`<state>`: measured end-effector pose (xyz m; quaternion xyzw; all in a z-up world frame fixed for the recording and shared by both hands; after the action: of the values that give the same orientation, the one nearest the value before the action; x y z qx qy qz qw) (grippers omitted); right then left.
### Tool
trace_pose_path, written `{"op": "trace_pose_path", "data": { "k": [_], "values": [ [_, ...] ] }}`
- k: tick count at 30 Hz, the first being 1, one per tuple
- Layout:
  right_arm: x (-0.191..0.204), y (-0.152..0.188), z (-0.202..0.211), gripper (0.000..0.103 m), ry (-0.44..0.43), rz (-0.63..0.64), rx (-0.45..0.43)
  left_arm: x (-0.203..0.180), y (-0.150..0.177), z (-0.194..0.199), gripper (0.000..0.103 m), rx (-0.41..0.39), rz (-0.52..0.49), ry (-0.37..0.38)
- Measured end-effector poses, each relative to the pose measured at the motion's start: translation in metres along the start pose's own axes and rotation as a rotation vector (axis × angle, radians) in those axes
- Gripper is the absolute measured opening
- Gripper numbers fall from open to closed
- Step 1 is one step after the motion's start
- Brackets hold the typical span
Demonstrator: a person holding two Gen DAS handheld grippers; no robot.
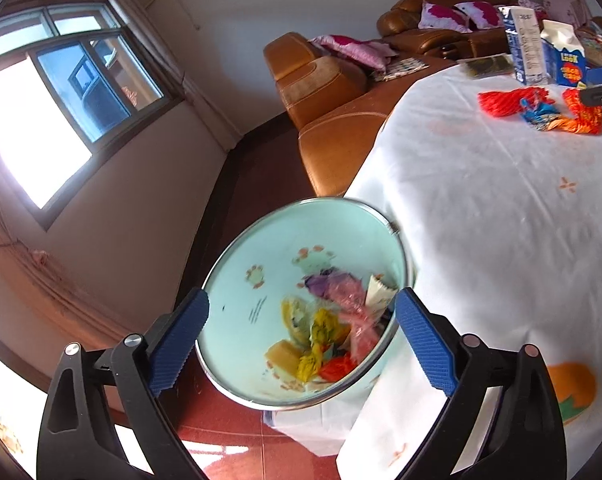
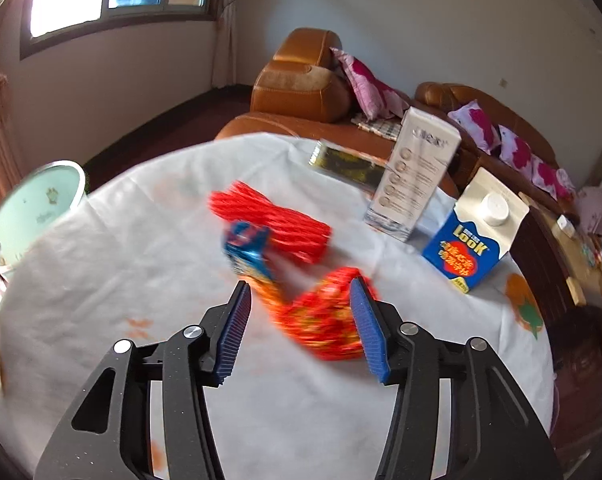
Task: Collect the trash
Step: 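Grasp the orange-blue snack wrapper with the right tool while the left tool grasps the red mesh net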
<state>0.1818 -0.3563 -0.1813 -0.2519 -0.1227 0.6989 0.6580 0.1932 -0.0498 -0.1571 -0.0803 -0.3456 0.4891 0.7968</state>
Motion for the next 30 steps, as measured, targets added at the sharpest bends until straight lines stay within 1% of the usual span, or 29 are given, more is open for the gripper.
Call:
{"op": "trace_pose_path", "data": {
  "k": [3,4,6,8,10,11,13,15,16,17,20,23,25,27,30],
  "values": [
    [-0.004,0.004,-0.015,0.052,-0.018,0.073,0.037,-0.005,-0.004,0.003,0.093,-0.004,0.002,0.007],
    [-0.004,0.006,-0.018,0.054,-0.022,0.088,0.040,-0.007,-0.005,0.002,0.093,-0.001,-0.001,0.007],
    [-0.004,0.009,-0.027,0.063,-0.033,0.127,0.061,-0.010,-0.005,0.000,0.093,0.005,-0.009,0.007],
    [-0.001,0.013,-0.039,0.063,-0.032,0.182,0.102,-0.013,-0.005,-0.002,0.093,0.011,-0.018,0.008],
    [0.002,0.017,-0.045,0.063,-0.026,0.215,0.119,-0.014,-0.004,-0.003,0.093,0.013,-0.021,0.008],
    [0.001,0.017,-0.046,0.060,-0.044,0.205,0.123,-0.014,-0.005,-0.003,0.093,0.012,-0.021,0.008],
    [-0.001,0.018,-0.047,0.051,-0.108,0.169,0.149,-0.014,-0.005,-0.004,0.093,0.013,-0.020,0.012],
    [-0.002,0.018,-0.049,0.045,-0.137,0.145,0.162,-0.015,-0.007,-0.003,0.093,0.013,-0.023,0.012],
    [-0.004,0.018,-0.049,0.040,-0.144,0.137,0.166,-0.015,-0.007,-0.003,0.093,0.011,-0.024,0.014],
    [-0.005,0.018,-0.048,0.033,-0.133,0.127,0.166,-0.015,-0.009,-0.001,0.093,0.006,-0.023,0.018],
    [-0.005,0.023,-0.041,0.022,-0.136,0.112,0.158,-0.016,-0.013,0.004,0.093,-0.006,-0.022,0.023],
    [-0.005,0.033,-0.026,0.020,-0.151,0.078,0.133,-0.018,-0.019,0.009,0.093,-0.019,-0.021,0.032],
    [-0.006,0.041,-0.008,0.020,-0.190,0.047,0.100,-0.024,-0.026,0.014,0.093,-0.032,-0.030,0.038],
    [-0.008,0.048,0.008,0.020,-0.207,0.027,0.074,-0.033,-0.033,0.018,0.093,-0.040,-0.042,0.049],
    [-0.024,0.061,0.024,0.020,-0.161,-0.022,0.050,-0.053,-0.048,0.023,0.093,-0.055,-0.074,0.070]
  ]
}}
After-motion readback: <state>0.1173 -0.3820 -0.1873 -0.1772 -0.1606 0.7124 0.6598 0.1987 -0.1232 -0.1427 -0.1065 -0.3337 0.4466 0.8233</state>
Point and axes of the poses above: each gripper's, at about its wrist camera, not at the fingertips, and z roughly against the way its jaws point, x to its left, y to its underside, the point moved 8 cm from there along -z, roughly the way its jaws point, and after that the axes turned 15 degrees about x, right-handed, at the moved point
